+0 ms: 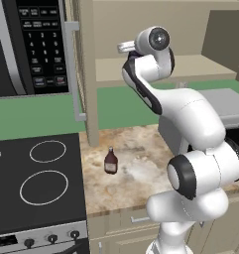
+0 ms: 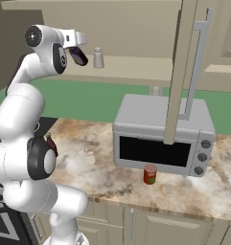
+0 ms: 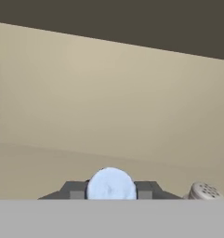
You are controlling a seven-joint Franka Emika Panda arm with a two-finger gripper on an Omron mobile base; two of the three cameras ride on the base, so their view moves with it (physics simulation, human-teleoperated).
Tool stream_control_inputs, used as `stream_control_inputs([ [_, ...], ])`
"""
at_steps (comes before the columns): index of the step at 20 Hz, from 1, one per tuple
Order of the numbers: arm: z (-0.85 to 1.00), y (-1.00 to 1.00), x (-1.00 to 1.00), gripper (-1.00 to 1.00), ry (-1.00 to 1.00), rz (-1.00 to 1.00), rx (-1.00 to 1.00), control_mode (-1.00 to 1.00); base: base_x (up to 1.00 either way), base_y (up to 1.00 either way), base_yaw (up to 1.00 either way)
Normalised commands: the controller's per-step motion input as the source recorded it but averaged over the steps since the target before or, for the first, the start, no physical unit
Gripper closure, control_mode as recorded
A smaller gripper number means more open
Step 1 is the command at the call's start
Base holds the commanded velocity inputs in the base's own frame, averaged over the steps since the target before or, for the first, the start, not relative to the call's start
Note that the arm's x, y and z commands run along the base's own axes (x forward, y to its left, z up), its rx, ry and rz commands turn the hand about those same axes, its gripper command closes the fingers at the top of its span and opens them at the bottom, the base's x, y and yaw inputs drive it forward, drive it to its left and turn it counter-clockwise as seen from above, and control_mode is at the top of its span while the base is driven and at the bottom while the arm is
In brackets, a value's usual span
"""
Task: There are various items on the counter. Only move the condiments/shakers into the cabinet.
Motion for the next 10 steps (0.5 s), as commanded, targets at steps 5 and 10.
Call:
stream_control_inputs([
  [5,-0.08,-0.19,0.01,1.0,0.0,0.0,0.0,-1.0,0.0,0.0,0.0],
  [10,0.0,-0.04,0.0,1.0,0.0,0.0,0.0,-1.0,0.0,0.0,0.0],
])
